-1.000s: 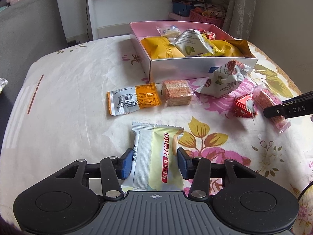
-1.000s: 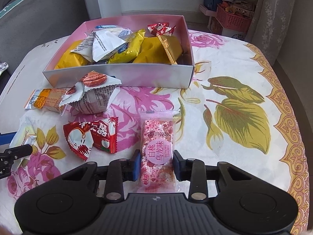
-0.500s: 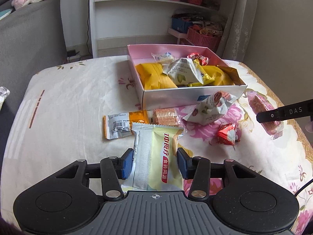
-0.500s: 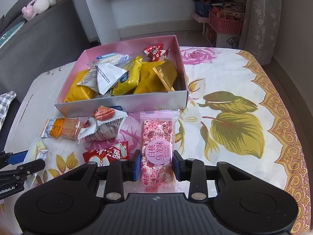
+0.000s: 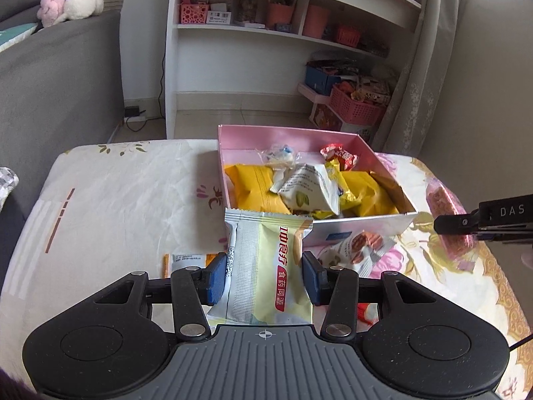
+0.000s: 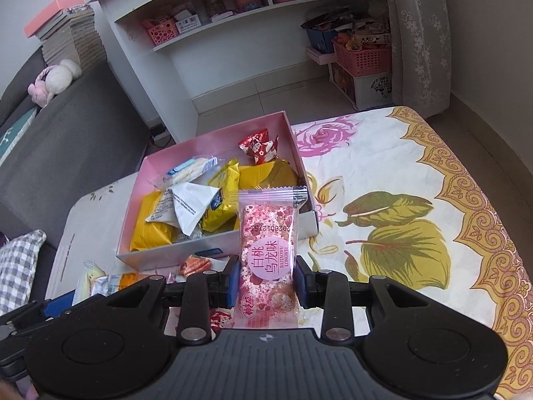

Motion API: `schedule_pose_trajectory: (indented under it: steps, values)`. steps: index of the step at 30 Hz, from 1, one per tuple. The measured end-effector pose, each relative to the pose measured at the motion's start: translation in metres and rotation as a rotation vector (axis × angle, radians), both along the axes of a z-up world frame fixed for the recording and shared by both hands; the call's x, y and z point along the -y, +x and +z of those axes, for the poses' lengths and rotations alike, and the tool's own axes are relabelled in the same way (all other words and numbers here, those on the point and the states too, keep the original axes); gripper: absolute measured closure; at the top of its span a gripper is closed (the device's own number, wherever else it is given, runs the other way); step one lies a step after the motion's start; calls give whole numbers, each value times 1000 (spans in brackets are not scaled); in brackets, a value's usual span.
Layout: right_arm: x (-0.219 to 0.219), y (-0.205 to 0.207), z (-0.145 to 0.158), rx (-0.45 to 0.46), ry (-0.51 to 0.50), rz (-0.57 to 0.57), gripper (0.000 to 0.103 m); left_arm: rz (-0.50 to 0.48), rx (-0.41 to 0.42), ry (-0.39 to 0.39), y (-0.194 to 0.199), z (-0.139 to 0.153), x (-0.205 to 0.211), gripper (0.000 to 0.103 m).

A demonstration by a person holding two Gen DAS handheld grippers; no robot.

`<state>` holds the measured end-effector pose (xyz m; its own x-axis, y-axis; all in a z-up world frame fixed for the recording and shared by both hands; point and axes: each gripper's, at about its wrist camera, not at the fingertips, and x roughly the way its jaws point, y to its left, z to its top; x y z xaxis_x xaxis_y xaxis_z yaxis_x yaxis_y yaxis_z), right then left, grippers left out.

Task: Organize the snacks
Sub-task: 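Carry both snacks over the box and open both grippers to drop them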

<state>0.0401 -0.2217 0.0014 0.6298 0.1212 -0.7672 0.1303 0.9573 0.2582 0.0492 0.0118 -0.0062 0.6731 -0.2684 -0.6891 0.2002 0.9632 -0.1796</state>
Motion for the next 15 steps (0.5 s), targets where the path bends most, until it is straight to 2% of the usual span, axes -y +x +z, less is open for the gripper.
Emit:
schedule_pose_trajectory:
  steps: [3, 6, 11, 15]
  values:
    - [-2, 8, 3, 8, 57, -24, 78, 23, 20, -31, 13, 4, 8, 59]
    - [-6, 20, 4, 18, 99, -38, 78, 50, 5, -53, 28, 2, 12, 59]
    - [-10, 45, -1, -1, 166, -19, 78, 67, 6, -13, 61, -6, 18, 59]
    - [-7, 67, -8, -10, 208, -34, 78, 100, -6, -35, 92, -13, 16, 59]
